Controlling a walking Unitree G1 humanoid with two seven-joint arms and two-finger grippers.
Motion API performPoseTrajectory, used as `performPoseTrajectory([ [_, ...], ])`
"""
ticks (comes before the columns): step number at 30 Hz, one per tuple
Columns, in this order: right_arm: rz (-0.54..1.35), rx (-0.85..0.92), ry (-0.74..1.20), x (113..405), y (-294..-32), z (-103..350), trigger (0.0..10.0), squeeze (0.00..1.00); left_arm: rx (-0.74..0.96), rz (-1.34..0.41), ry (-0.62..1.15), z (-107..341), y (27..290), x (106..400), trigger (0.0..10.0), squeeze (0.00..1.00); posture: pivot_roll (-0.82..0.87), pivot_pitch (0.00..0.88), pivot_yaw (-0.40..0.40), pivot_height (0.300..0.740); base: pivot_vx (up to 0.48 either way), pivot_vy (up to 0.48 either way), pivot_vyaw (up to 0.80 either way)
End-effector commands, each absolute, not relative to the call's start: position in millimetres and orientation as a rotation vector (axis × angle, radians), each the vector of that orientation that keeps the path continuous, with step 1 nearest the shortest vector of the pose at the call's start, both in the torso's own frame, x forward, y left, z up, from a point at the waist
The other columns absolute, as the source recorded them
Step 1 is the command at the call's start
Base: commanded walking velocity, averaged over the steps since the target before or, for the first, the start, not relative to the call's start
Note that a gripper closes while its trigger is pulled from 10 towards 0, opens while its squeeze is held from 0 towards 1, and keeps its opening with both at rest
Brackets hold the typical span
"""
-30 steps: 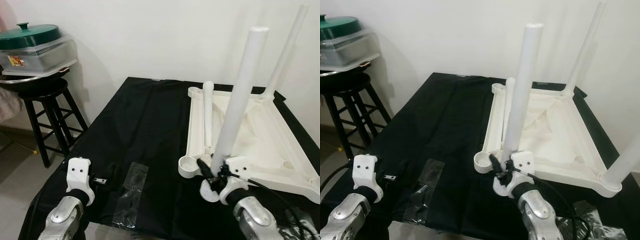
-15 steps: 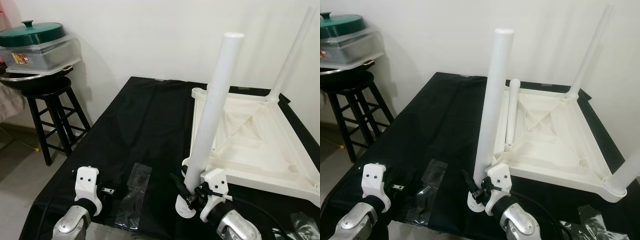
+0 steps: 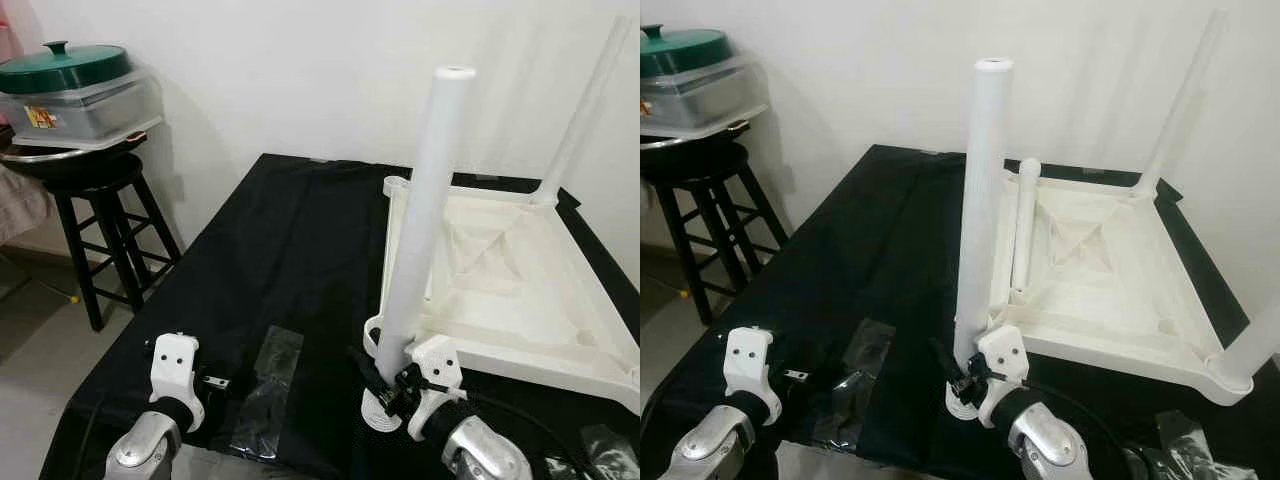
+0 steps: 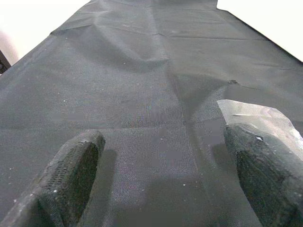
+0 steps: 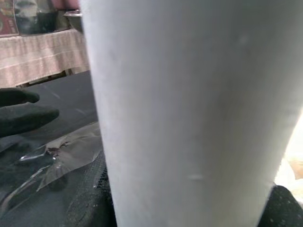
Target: Building children table
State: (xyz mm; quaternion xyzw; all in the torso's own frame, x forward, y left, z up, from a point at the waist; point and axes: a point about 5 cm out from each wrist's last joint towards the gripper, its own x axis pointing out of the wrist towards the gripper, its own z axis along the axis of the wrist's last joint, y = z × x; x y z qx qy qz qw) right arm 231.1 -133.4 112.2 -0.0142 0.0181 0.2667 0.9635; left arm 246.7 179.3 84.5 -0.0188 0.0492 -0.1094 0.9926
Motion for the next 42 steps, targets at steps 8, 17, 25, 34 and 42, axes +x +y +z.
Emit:
performPoseTrajectory([
  [8, 0.522, -0.042, 0.041, 233.4, -136.3, 107.6, 10.0, 0.0, -0.032, -0.229, 0.103, 82.3, 177.5, 248.6, 10.0, 0.0, -0.08, 0.0, -0.033, 0.74, 0.0, 0.0, 0.0],
  [17, 0.523, -0.036, 0.036, 234.7, -134.8, 107.8, 10.0, 0.0, -0.01, -0.235, 0.107, 82.5, 176.5, 249.2, 10.0, 0.0, -0.08, 0.0, -0.035, 0.74, 0.0, 0.168, 0.0],
  [25, 0.523, -0.035, 0.032, 235.2, -134.5, 108.0, 10.0, 0.0, -0.004, -0.237, 0.106, 82.8, 176.1, 249.2, 10.0, 0.0, -0.08, 0.0, -0.035, 0.74, 0.0, 0.48, 0.0],
  [34, 0.521, -0.033, 0.032, 235.6, -133.9, 107.2, 10.0, 0.0, -0.005, -0.239, 0.106, 83.0, 176.2, 248.7, 10.0, 0.0, -0.08, 0.0, -0.033, 0.74, 0.0, 0.48, 0.0],
  [42, 0.51, -0.037, 0.031, 237.5, -136.9, 107.6, 10.0, 0.0, -0.008, -0.238, 0.106, 83.6, 175.6, 249.5, 10.0, 0.0, -0.08, 0.0, -0.034, 0.74, 0.0, 0.42, 0.0],
])
